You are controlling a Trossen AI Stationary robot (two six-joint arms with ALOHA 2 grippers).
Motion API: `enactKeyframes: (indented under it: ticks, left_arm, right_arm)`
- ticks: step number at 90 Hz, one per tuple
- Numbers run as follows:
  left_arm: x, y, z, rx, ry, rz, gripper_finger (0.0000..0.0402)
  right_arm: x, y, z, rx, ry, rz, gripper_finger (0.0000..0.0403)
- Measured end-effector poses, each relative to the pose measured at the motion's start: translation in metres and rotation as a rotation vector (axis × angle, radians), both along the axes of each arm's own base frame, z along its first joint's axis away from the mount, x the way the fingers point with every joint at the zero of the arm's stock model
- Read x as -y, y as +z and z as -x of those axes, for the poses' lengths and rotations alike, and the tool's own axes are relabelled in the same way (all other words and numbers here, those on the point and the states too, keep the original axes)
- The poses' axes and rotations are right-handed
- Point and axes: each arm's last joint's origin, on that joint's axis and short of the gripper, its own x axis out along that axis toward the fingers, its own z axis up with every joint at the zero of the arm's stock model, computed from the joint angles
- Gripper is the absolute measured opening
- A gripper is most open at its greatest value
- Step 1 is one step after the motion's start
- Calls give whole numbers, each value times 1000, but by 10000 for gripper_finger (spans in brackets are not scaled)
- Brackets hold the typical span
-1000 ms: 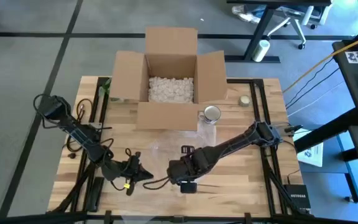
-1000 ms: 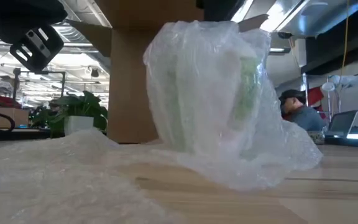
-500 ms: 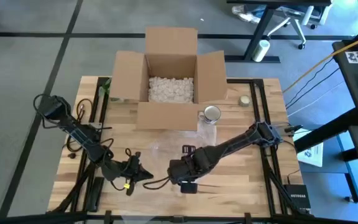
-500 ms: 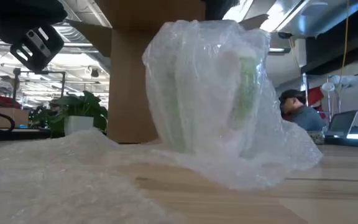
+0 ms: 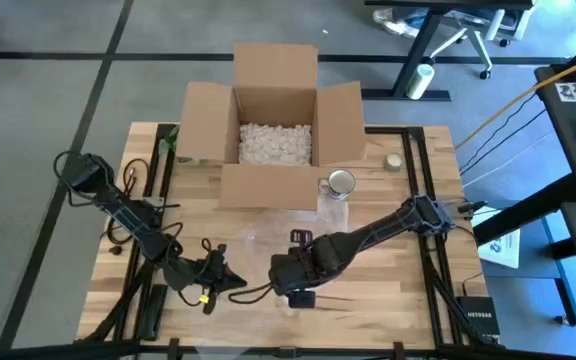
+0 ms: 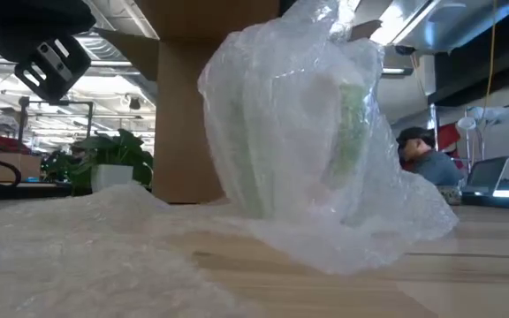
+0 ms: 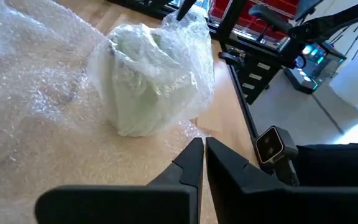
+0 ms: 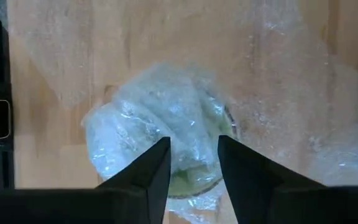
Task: Wrap mug
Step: Wrap the green mug with the bubble wrap
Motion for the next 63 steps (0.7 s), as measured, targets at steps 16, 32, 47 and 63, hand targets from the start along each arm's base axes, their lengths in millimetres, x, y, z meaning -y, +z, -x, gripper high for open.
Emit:
enactKeyframes:
  ticks: [16, 32, 47, 63]
  left_arm:
    - [0, 0, 0, 0, 0, 1, 0]
    - [0, 0, 0, 0, 0, 2, 0]
    - [0, 0, 0, -1, -2, 1, 0]
    - [2, -1, 2, -10, -11, -8, 0]
  right_arm:
    - [-1, -14, -6, -23, 40, 37, 122]
    - [3, -34, -15, -75, 54, 62, 122]
    - [12, -46, -22, -113, 58, 70, 122]
    - [19, -56, -26, -144, 58, -13, 121]
